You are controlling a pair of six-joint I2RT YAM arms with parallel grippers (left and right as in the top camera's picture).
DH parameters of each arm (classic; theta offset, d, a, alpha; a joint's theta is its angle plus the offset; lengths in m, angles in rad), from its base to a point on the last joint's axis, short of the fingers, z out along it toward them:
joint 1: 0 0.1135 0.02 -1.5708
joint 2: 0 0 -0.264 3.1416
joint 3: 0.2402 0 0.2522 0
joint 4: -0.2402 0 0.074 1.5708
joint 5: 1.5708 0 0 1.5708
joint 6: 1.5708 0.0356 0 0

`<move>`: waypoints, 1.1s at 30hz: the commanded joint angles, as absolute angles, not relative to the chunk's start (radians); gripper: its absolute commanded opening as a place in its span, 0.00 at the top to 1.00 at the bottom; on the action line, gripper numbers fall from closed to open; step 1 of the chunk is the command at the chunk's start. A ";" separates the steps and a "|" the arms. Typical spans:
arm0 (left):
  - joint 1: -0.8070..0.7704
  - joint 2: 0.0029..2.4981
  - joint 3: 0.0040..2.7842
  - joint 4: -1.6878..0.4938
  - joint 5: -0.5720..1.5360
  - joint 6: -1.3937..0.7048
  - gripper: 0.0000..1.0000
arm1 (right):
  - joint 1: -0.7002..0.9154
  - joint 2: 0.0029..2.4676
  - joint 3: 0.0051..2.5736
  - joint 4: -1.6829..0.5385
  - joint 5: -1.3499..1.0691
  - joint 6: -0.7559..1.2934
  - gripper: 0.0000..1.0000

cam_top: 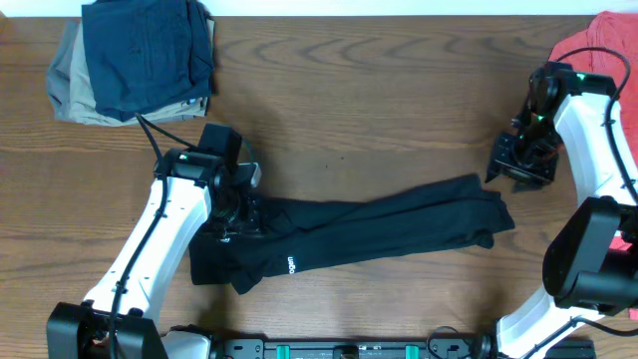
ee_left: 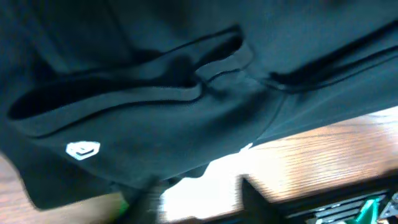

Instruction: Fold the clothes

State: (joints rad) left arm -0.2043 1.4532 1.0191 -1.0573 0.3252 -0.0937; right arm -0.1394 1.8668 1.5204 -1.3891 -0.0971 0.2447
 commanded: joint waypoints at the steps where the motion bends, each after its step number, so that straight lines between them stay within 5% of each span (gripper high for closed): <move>1: -0.230 1.459 1.002 -1.040 0.378 -0.092 0.94 | -0.082 1.850 1.503 -1.387 -0.196 0.178 0.96; 9: -0.271 1.466 0.883 -0.882 0.377 -0.191 0.94 | 0.048 1.850 1.364 -1.289 -0.184 0.214 0.98; 24: -0.228 1.671 0.803 -0.757 0.338 -0.228 0.94 | 0.043 1.850 1.113 -1.020 -0.101 0.269 0.81; 33: -0.047 1.679 0.802 -0.757 0.187 -0.242 0.94 | 0.027 1.850 1.098 -0.970 -0.105 0.278 0.91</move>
State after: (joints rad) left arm -0.1062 1.6493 0.8093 -0.7605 0.3592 -0.2298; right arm 0.0540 1.8668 1.1091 -0.9897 -0.1352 0.2596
